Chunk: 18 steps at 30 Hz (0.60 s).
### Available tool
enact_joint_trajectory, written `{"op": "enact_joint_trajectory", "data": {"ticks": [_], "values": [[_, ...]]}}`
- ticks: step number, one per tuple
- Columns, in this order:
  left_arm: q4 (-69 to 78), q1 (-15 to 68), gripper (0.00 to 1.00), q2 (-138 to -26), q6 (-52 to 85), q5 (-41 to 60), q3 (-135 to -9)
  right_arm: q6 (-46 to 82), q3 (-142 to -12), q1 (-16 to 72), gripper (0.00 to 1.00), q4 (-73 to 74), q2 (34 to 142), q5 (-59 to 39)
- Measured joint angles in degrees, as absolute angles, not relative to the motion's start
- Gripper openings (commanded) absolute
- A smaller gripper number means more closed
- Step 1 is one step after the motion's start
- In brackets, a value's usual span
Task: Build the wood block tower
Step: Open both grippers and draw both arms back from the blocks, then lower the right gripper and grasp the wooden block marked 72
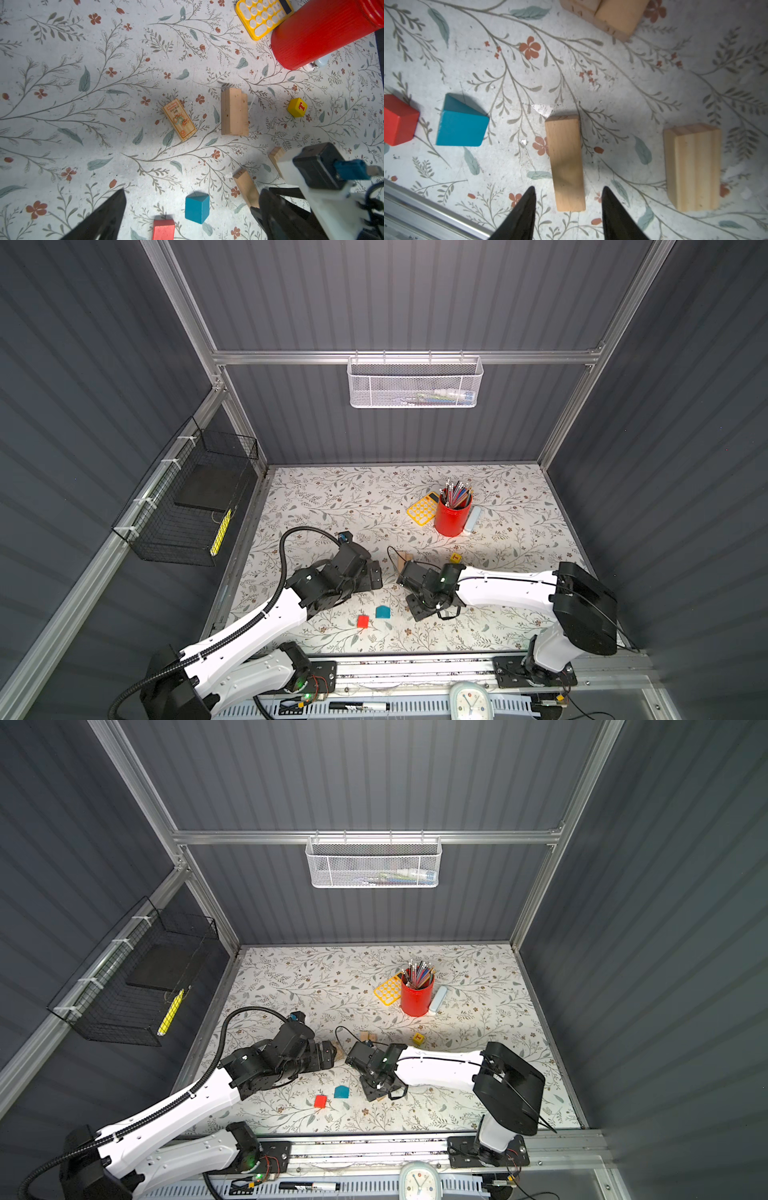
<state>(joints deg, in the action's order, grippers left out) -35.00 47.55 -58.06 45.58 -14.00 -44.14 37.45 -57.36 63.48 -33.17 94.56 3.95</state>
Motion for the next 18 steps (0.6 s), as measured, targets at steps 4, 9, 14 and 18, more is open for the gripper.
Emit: {"op": "enact_joint_trajectory", "data": {"ticks": [4,9,14,18], "values": [[-35.6,47.5,0.99,-58.1,46.2,-14.2,-43.8,37.3,-58.3,63.5,0.44,-33.0,96.0,4.1],[-35.9,47.5,1.00,-58.1,46.8,-14.6,-43.7,37.0,-59.1,63.5,0.40,-32.9,96.9,4.2],[-35.8,47.5,1.00,-58.1,47.4,-14.9,-43.2,36.8,-59.4,63.5,0.39,-32.9,98.7,4.3],[-35.8,47.5,0.99,-58.1,47.7,-14.9,-43.0,36.8,-59.7,63.5,0.35,-33.0,99.5,4.5]]}}
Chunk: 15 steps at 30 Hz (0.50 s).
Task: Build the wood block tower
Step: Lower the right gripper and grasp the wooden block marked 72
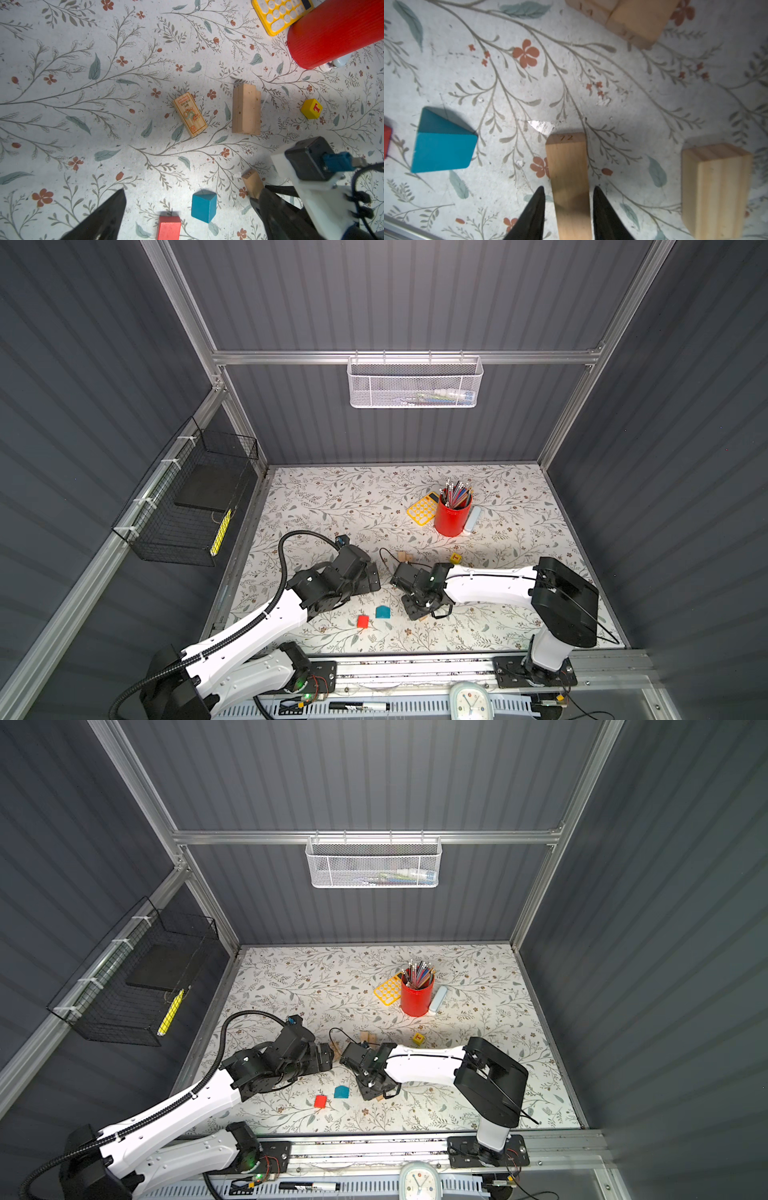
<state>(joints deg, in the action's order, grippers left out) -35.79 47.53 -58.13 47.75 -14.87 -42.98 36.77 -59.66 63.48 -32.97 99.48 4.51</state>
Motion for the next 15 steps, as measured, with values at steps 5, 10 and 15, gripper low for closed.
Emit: {"op": "enact_joint_trajectory", "data": {"ticks": [5,10,15], "values": [[-35.6,47.5,0.99,-58.4,48.1,-14.9,-42.9,36.6,-59.8,63.5,0.35,-32.9,99.7,4.6],[-34.7,47.5,0.99,-58.4,48.3,-14.9,-42.3,36.4,-59.9,63.5,0.34,-32.9,100.0,4.5],[-34.2,47.5,0.99,-58.8,48.3,-14.9,-42.3,36.2,-60.2,63.3,0.30,-33.0,100.7,4.5]]}}
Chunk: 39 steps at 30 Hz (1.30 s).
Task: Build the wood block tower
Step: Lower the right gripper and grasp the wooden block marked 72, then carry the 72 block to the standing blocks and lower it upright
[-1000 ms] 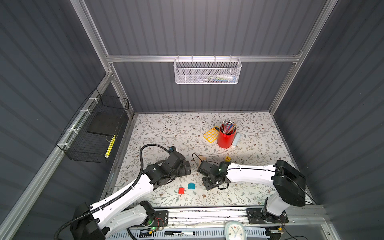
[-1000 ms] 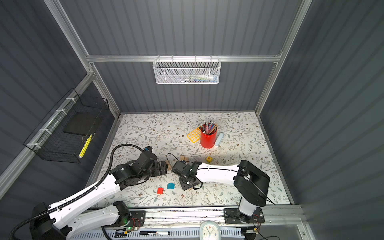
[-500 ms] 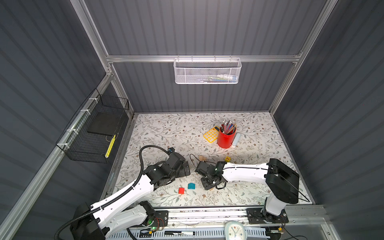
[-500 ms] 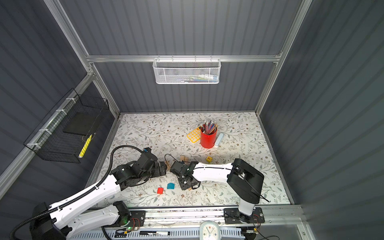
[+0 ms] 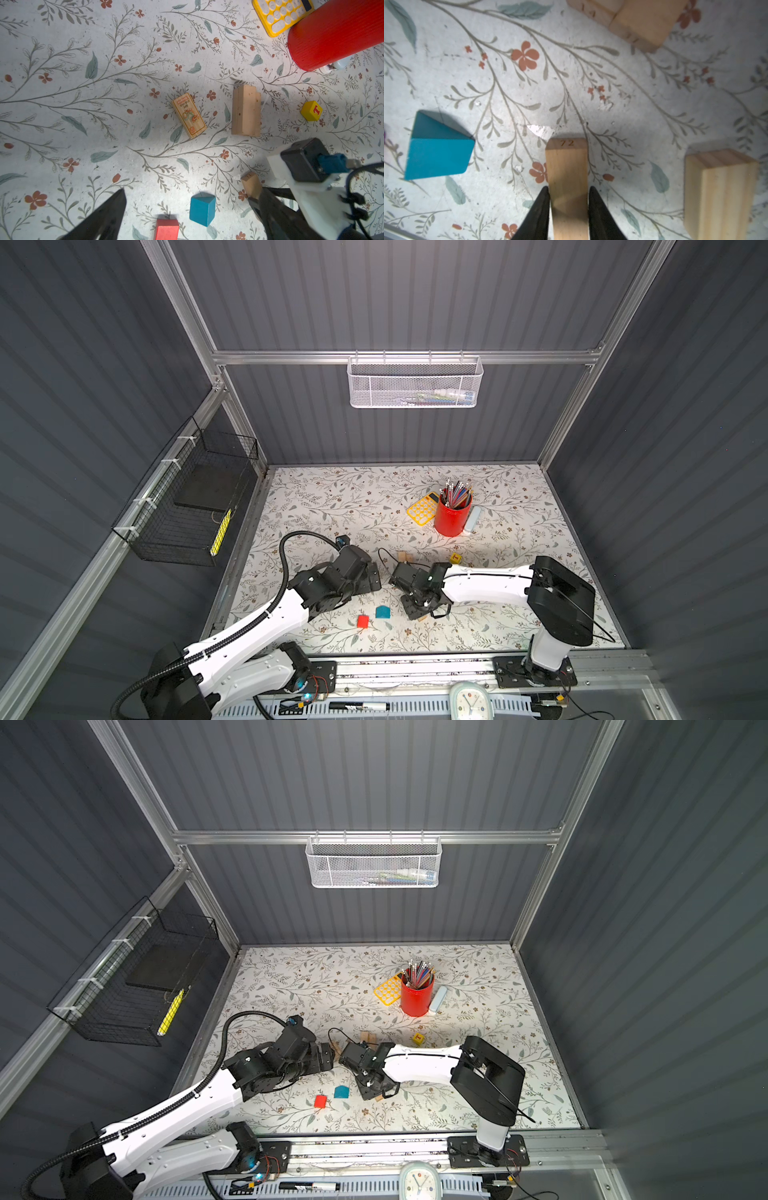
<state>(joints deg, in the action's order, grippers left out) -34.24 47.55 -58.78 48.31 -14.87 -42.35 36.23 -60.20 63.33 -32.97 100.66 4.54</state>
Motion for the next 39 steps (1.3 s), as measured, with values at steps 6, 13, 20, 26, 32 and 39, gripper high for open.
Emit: {"op": "enact_joint_trajectory", "data": {"ticks": [6,13,20,26,32,39], "values": [[-34.2,47.5,0.99,-58.8,48.3,-14.9,-42.3,36.0,-60.5,63.1,0.28,-33.1,100.7,4.5],[-32.6,47.5,0.94,-58.6,48.3,-14.9,-42.3,36.4,-60.5,62.3,0.28,-34.0,97.5,4.4],[-29.7,46.9,0.84,-61.8,47.5,-14.3,-43.4,38.5,-60.5,56.3,0.28,-34.0,90.7,1.8],[-24.9,43.4,0.76,-66.9,47.0,-10.8,-44.1,40.5,-60.8,49.7,0.28,-32.8,91.0,0.1],[-20.4,40.7,0.67,-71.0,47.1,-7.6,-44.2,41.5,-64.1,46.3,0.28,-31.0,96.0,-0.6],[-16.7,40.0,0.61,-74.7,47.3,-5.5,-44.4,42.4,-68.1,45.5,0.27,-29.6,100.9,-0.7]]}}
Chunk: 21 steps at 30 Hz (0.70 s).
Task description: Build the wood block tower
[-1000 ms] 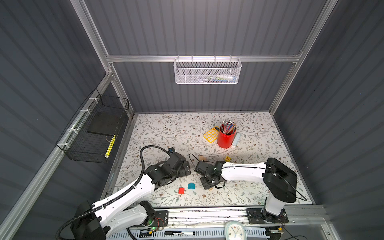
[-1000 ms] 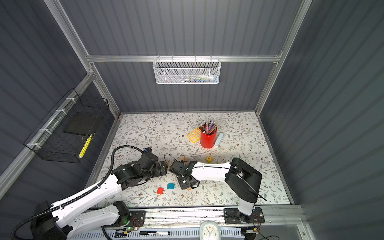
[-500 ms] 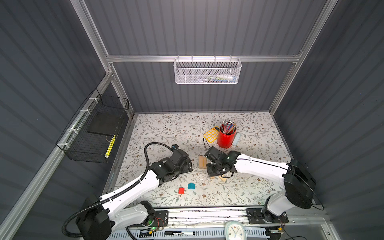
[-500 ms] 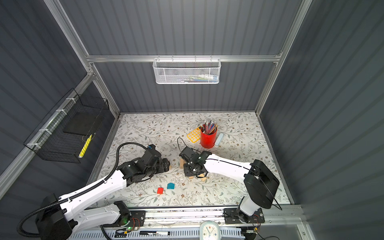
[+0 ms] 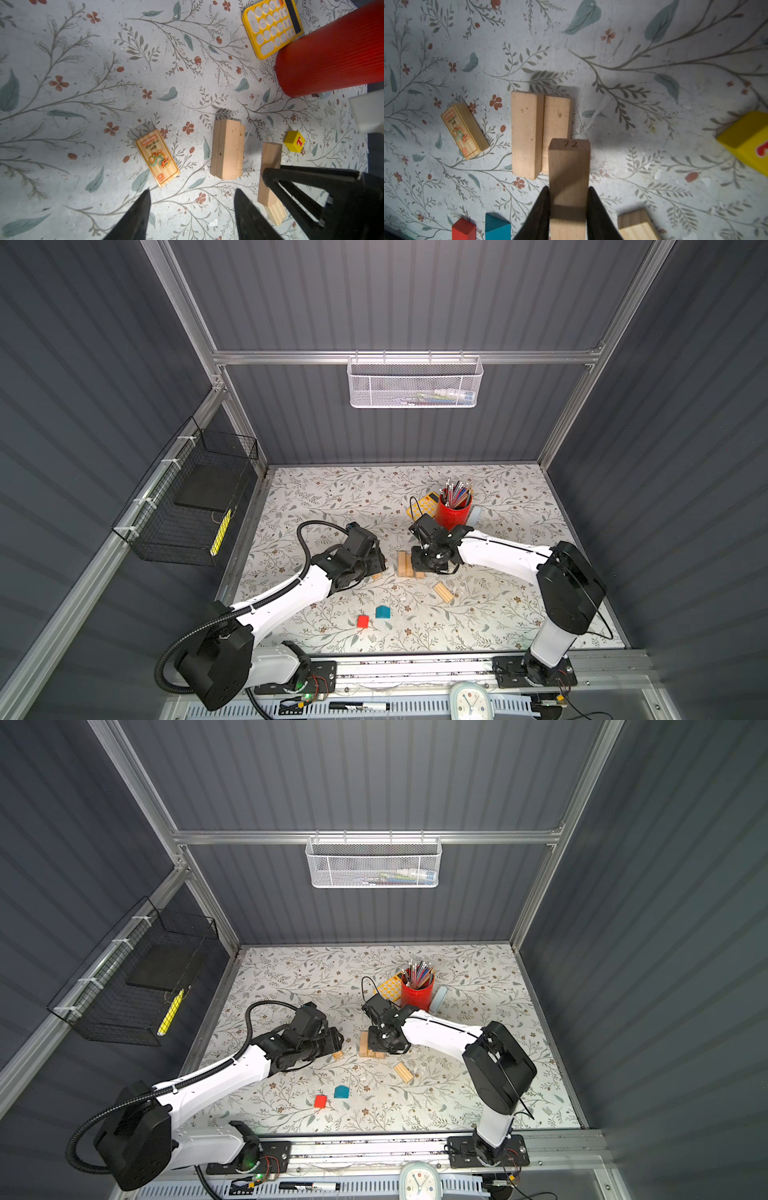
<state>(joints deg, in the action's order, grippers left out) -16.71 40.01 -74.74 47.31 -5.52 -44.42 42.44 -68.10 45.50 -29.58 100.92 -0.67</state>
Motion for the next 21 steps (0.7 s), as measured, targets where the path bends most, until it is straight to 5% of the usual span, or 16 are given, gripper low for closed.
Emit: {"op": "enact_joint_trajectory", "data": {"ticks": [21], "values": [[-13.8,40.0,0.58,-77.8,48.1,-4.4,-44.9,44.0,-72.4,45.1,0.28,-27.8,108.3,-0.2]]}}
